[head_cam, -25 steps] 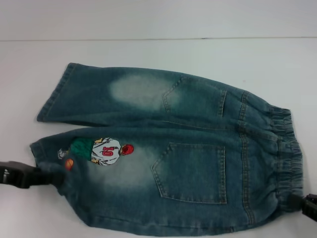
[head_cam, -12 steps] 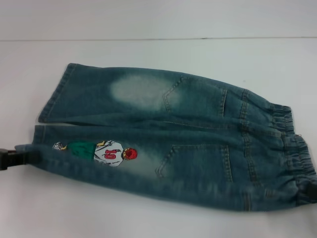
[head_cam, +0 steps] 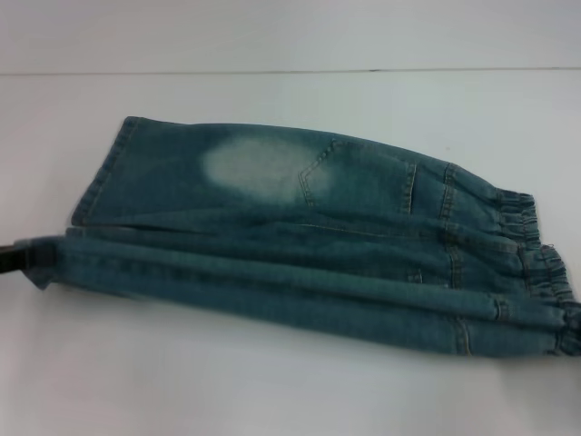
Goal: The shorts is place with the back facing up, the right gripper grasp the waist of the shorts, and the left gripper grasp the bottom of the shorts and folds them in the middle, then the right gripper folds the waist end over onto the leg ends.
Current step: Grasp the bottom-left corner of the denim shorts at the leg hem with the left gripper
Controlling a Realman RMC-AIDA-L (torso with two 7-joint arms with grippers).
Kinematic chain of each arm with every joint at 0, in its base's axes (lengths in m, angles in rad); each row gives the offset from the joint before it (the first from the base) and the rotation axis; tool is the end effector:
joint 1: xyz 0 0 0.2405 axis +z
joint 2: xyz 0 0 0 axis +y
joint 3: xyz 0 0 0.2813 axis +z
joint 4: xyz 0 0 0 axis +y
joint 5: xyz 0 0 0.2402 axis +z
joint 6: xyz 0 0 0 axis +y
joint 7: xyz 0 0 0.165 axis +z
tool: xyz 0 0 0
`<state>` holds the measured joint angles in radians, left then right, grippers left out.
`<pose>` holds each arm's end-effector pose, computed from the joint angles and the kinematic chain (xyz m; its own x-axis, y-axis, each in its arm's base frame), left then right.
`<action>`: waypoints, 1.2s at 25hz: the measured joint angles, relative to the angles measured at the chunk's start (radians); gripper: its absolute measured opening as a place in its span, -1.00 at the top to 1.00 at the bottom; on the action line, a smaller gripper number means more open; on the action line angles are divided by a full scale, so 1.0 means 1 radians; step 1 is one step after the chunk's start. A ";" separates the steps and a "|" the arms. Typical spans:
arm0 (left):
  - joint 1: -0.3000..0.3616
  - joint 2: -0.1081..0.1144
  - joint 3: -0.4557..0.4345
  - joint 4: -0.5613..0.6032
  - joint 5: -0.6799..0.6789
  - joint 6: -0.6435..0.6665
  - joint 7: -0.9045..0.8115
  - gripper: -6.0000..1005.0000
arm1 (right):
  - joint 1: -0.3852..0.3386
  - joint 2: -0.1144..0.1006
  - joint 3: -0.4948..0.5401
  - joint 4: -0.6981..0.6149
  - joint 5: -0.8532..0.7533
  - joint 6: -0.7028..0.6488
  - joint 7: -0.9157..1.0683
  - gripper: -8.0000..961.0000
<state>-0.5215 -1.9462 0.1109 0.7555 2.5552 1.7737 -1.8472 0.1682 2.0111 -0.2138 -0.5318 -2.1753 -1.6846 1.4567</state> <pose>-0.3869 0.3304 0.0797 0.4131 0.7847 0.4623 0.8990 -0.4324 -0.0694 0.4412 0.2155 0.0215 0.3548 -0.6295 -0.6912 -0.9029 -0.4227 -0.0785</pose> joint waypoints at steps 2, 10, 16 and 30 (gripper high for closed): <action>0.000 0.000 0.000 0.000 -0.018 -0.013 -0.003 0.81 | 0.008 -0.001 0.002 -0.014 0.000 -0.005 0.013 0.89; -0.012 0.000 0.001 -0.006 -0.075 -0.108 -0.032 0.81 | 0.048 0.008 0.004 -0.106 0.001 -0.017 0.082 0.89; -0.030 -0.006 0.005 -0.009 -0.107 -0.161 -0.055 0.89 | 0.094 0.002 0.002 -0.160 0.001 -0.035 0.131 0.89; -0.049 -0.011 0.035 -0.022 -0.116 -0.149 -0.070 0.99 | 0.130 0.001 0.002 -0.185 0.001 -0.056 0.163 0.89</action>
<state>-0.5706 -1.9571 0.1461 0.7332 2.4391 1.6246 -1.9173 0.2985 2.0123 -0.2116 -0.7164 -2.1741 -1.7408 1.6197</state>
